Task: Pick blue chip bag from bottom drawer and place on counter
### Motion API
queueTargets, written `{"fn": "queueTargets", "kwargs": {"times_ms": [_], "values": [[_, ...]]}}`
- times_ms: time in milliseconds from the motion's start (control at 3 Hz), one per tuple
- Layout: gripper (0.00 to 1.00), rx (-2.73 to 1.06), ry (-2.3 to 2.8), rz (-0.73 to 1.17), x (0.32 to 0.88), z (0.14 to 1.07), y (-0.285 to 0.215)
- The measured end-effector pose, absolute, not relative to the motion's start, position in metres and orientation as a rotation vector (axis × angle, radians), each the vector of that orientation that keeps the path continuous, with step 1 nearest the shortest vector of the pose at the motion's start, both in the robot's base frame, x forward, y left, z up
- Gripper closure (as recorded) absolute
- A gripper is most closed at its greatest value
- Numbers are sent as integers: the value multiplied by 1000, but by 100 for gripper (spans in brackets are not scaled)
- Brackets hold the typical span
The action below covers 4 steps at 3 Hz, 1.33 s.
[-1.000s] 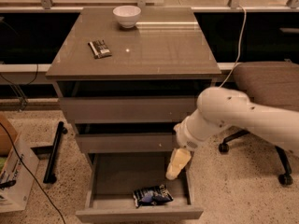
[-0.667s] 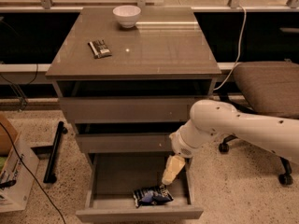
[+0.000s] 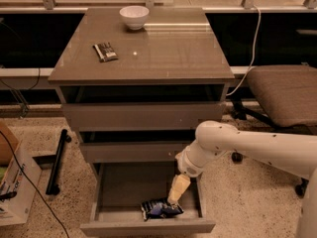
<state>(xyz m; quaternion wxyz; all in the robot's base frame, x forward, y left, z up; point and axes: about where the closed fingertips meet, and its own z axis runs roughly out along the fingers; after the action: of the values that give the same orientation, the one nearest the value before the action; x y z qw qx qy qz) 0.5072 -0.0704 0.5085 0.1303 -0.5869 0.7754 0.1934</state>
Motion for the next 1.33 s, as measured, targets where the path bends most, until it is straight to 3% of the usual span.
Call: {"fn": "queueTargets", "kwargs": {"times_ms": [667, 1333], "values": [[0, -1681, 2292, 567, 512, 490, -72], [0, -1712, 2256, 578, 527, 401, -87]]}}
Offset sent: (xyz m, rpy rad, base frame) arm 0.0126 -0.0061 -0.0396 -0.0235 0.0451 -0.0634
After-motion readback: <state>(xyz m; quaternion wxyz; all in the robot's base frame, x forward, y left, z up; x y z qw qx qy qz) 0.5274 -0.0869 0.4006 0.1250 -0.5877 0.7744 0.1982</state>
